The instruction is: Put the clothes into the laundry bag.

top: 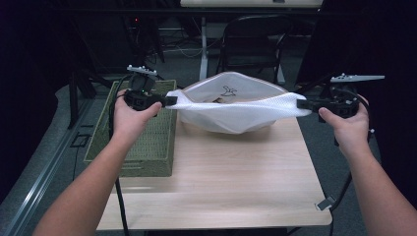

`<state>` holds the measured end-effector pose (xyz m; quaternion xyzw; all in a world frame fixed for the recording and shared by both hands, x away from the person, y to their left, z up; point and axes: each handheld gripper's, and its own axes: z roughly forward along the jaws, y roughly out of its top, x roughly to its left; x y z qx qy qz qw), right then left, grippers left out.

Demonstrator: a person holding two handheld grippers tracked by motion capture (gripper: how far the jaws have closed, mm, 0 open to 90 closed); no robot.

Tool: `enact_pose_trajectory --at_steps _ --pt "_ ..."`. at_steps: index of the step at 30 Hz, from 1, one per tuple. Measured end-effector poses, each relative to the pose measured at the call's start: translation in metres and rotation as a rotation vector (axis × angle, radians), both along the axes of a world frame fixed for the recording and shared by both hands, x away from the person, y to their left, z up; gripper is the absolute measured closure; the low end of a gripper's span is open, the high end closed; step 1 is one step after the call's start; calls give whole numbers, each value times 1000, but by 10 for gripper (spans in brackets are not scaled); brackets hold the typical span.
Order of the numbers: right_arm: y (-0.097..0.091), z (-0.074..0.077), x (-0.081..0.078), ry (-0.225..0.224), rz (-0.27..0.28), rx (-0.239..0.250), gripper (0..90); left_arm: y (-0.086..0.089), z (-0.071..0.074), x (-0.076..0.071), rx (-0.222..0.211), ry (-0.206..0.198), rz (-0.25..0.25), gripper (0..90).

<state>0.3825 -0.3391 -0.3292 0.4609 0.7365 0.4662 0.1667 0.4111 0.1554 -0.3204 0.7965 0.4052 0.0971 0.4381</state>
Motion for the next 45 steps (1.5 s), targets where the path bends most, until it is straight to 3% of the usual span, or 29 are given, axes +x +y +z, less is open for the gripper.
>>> enact_pose_trajectory --at_steps 13,45 --pt "3 -2 -1 -8 4 -18 823 3 -8 -1 -5 10 7 829" --pt "2 -30 -32 35 66 -41 819 5 -44 -36 -10 54 -47 823"
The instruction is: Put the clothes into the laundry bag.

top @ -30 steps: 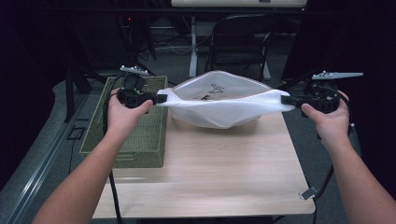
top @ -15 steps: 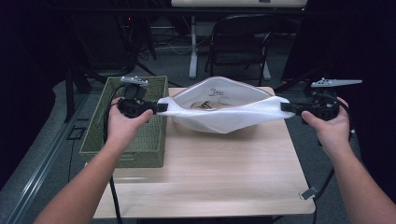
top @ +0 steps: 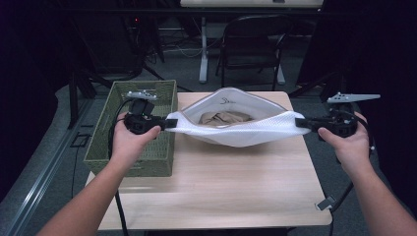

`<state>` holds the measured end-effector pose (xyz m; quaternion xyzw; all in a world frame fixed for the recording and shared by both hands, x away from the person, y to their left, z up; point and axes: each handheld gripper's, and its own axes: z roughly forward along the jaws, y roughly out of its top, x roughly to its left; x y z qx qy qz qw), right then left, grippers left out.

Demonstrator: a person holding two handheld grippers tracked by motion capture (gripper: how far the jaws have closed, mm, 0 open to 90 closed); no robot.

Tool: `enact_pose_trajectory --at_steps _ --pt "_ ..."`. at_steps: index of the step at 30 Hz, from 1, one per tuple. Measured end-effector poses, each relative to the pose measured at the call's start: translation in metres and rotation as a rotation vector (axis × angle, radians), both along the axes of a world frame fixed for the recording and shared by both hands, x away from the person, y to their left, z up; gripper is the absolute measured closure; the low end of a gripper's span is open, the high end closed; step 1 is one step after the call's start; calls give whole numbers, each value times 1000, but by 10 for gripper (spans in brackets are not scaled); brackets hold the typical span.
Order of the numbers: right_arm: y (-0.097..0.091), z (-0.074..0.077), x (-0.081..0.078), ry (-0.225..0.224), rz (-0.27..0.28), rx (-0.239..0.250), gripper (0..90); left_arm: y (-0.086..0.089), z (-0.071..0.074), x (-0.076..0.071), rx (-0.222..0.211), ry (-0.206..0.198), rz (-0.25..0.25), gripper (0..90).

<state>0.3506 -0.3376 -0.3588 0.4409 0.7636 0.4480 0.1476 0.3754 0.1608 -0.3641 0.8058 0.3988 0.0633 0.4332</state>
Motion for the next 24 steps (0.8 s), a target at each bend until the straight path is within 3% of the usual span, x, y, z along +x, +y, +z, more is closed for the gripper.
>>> enact_pose_trajectory --at_steps 11,24 --pt "4 -20 -18 5 27 -5 818 5 -26 -20 -8 26 -14 820" --pt "5 -49 -46 0 41 -13 812 4 -57 -51 0 -1 -25 811"
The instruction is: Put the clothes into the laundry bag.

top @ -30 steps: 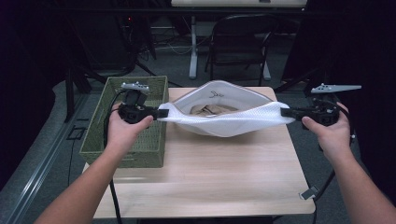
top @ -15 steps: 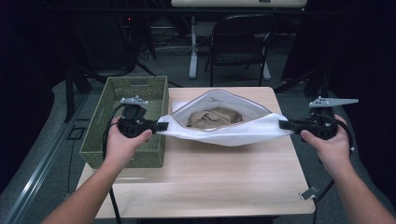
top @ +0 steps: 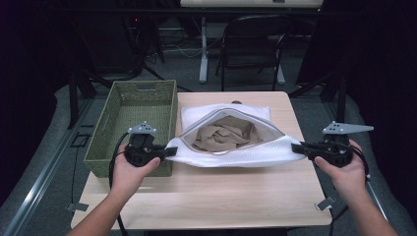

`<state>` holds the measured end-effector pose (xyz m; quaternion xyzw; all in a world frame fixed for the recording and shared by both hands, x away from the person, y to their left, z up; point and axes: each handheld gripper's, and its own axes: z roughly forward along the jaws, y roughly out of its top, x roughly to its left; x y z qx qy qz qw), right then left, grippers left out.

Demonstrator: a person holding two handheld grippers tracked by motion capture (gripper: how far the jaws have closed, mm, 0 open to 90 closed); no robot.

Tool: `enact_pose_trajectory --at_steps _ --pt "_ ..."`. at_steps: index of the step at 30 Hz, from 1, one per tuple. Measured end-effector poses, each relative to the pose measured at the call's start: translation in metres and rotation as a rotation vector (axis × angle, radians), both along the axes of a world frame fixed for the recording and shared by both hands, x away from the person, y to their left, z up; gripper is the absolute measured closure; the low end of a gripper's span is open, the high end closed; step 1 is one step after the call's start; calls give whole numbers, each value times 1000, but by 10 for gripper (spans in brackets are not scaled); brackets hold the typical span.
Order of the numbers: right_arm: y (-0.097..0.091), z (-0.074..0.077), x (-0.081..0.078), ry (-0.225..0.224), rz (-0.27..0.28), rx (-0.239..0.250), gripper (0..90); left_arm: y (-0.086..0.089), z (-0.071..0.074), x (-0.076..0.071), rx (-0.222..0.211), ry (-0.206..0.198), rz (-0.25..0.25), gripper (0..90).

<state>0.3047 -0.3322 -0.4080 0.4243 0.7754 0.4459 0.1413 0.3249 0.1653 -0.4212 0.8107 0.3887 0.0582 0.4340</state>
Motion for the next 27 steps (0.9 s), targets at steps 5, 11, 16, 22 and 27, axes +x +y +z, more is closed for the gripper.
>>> enact_pose_trajectory --at_steps 5,11,16,22,27 --pt "0 -12 -10 4 1 4 810 1 -14 -12 -14 -3 0 803" --pt "2 -30 -20 -8 -12 62 804 1 -29 -24 -5 -13 2 797" --pt "-6 -36 -30 112 47 -18 802 4 -45 -32 -28 -9 9 788" --pt "-4 -52 -43 88 18 -32 797 4 -60 -40 -27 -15 13 772" --pt "0 -67 -49 29 -31 32 797 3 -66 -47 -8 -22 8 771"
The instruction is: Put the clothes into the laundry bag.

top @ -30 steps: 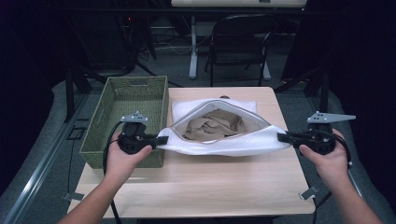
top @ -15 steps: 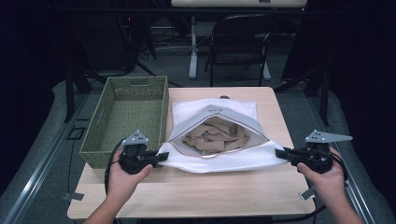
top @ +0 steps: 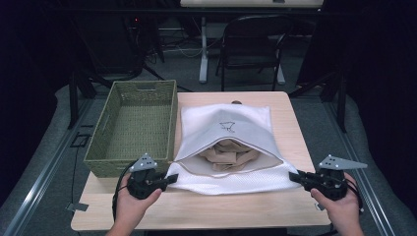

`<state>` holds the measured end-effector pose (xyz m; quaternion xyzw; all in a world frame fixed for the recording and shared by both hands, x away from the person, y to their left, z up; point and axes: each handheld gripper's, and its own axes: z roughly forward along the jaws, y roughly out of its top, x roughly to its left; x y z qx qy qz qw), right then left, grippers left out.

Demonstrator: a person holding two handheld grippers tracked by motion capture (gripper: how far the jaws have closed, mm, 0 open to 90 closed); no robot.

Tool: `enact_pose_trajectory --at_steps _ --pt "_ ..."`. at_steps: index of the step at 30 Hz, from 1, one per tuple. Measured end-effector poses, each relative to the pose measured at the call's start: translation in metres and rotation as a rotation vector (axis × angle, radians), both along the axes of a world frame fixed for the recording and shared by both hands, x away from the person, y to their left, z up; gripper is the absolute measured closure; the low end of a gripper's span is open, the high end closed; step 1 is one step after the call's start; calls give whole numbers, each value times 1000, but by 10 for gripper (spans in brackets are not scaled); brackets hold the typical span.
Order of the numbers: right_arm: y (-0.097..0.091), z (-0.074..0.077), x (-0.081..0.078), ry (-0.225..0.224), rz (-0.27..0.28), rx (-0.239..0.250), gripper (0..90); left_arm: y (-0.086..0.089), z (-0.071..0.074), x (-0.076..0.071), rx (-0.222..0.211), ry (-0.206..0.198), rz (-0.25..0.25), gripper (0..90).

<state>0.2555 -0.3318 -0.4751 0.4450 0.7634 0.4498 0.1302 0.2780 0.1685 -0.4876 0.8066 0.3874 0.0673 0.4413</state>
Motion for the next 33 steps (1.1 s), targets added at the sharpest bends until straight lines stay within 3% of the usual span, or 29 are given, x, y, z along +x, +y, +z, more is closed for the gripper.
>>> enact_pose_trajectory --at_steps 5,9,12,20,23,33 --pt "0 -15 -5 19 -18 40 799 2 -13 -3 -31 22 3 777" --pt "1 -24 -8 27 -28 31 800 3 -22 -5 -59 39 0 780" --pt "2 -28 -9 29 -28 21 800 3 -26 -6 -36 42 -6 780" --pt "4 -39 -11 54 -28 8 797 5 -37 -6 -56 61 14 780" --pt "4 -44 -11 54 -34 31 793 5 -41 -5 -53 71 15 778" --pt "5 -58 -10 92 -22 -6 769 -2 -54 -6 15 86 6 723"
